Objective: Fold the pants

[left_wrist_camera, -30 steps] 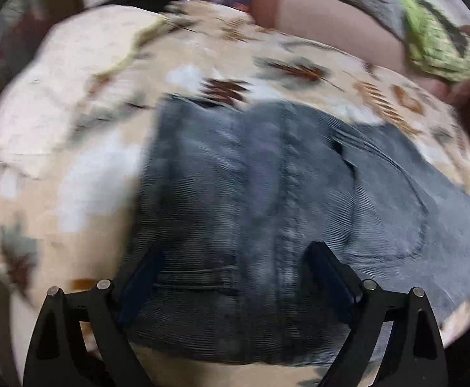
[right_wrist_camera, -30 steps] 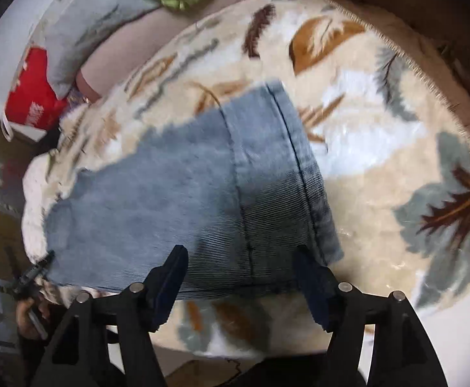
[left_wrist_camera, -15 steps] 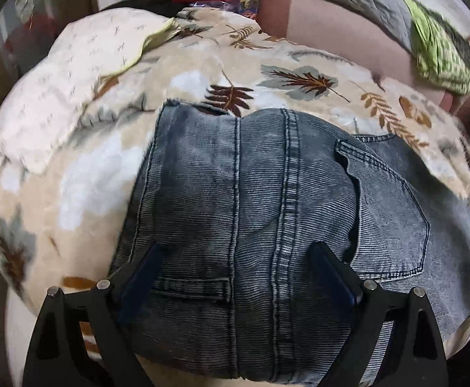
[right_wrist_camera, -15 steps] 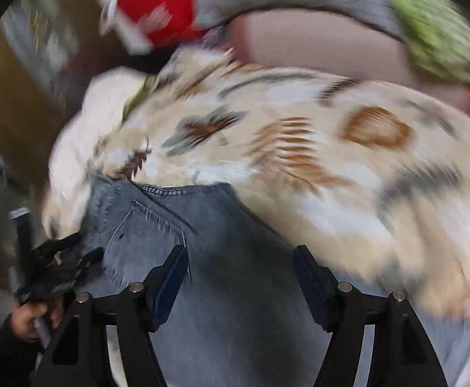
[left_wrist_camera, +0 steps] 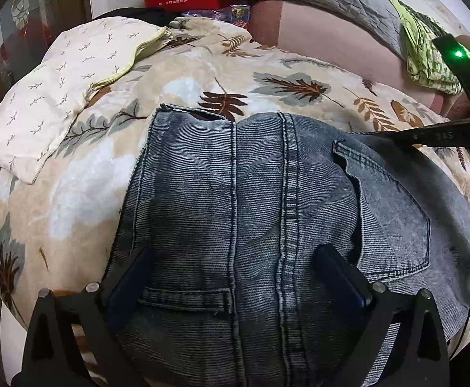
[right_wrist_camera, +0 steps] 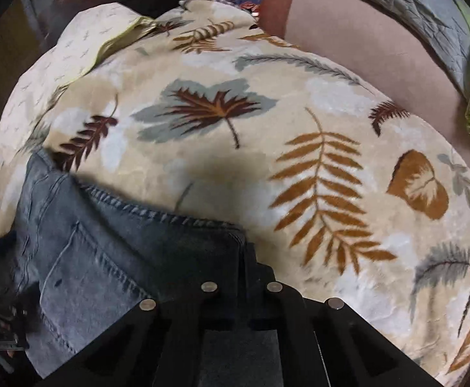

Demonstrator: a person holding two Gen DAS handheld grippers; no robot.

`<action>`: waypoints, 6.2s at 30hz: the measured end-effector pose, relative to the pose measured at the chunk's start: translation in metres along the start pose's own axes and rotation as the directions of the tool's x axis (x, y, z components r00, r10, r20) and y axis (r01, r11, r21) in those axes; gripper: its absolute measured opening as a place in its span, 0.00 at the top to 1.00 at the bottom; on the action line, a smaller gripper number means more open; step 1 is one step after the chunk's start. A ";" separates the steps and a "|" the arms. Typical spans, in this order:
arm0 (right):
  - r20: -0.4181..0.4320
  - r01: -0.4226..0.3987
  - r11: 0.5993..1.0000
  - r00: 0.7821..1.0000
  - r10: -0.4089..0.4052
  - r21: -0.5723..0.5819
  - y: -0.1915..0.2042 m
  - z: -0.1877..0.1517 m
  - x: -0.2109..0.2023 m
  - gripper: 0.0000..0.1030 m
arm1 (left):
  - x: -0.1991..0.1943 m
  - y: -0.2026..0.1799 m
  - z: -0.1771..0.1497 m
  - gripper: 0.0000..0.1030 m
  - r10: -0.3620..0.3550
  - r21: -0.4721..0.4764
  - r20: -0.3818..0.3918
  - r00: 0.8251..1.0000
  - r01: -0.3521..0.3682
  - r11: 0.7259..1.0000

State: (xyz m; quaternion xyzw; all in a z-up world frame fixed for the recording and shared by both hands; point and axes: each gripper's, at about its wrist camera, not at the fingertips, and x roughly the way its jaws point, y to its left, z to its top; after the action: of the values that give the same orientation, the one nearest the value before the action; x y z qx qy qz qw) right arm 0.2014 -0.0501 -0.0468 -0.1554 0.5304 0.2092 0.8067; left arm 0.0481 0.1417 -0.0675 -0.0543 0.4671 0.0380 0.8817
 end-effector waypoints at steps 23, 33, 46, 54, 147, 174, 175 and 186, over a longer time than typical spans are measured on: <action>-0.001 -0.110 0.963 0.994 0.114 0.248 -0.006 -0.017 0.021 0.91 | -0.001 0.000 -0.002 0.01 0.002 0.002 0.013 1.000 -0.003 1.000; 0.043 -0.096 0.962 0.995 0.088 0.256 -0.002 -0.012 -0.001 0.82 | -0.002 -0.001 -0.002 0.01 0.001 -0.003 0.015 1.000 -0.001 1.000; 0.232 -0.223 0.837 0.965 0.119 0.500 -0.045 -0.119 -0.081 0.34 | -0.002 -0.002 -0.005 0.01 0.014 0.000 0.037 0.999 -0.014 1.000; 0.189 -0.245 0.672 0.969 0.157 0.699 -0.087 -0.241 -0.057 0.29 | -0.005 -0.006 -0.002 0.01 0.048 -0.005 0.030 0.998 -0.048 0.999; 0.527 -0.657 0.316 0.746 0.407 0.685 -0.173 -0.209 0.000 0.25 | -0.005 -0.223 -0.052 0.00 -0.099 0.336 -0.127 0.987 0.137 0.932; 0.503 -0.662 0.403 0.746 0.437 0.632 -0.118 -0.313 -0.048 0.22 | -0.007 -0.223 -0.052 0.00 -0.083 0.301 -0.127 0.988 0.118 0.946; 0.507 -0.666 0.388 0.741 0.441 0.637 -0.120 -0.314 -0.048 0.22 | -0.007 -0.223 -0.052 0.00 -0.086 0.303 -0.128 0.988 0.121 0.945; 0.426 -0.466 0.678 0.872 0.242 0.568 -0.136 -0.227 -0.111 0.22 | -0.009 -0.224 -0.053 0.00 -0.109 0.312 -0.103 0.989 0.136 0.940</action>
State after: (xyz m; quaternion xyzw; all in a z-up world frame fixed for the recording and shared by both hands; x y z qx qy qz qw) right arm 0.0516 -0.2938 -0.0291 0.2796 0.4531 0.1865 0.8257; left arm 0.0260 -0.0872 -0.0757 0.0578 0.4998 -0.0950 0.8590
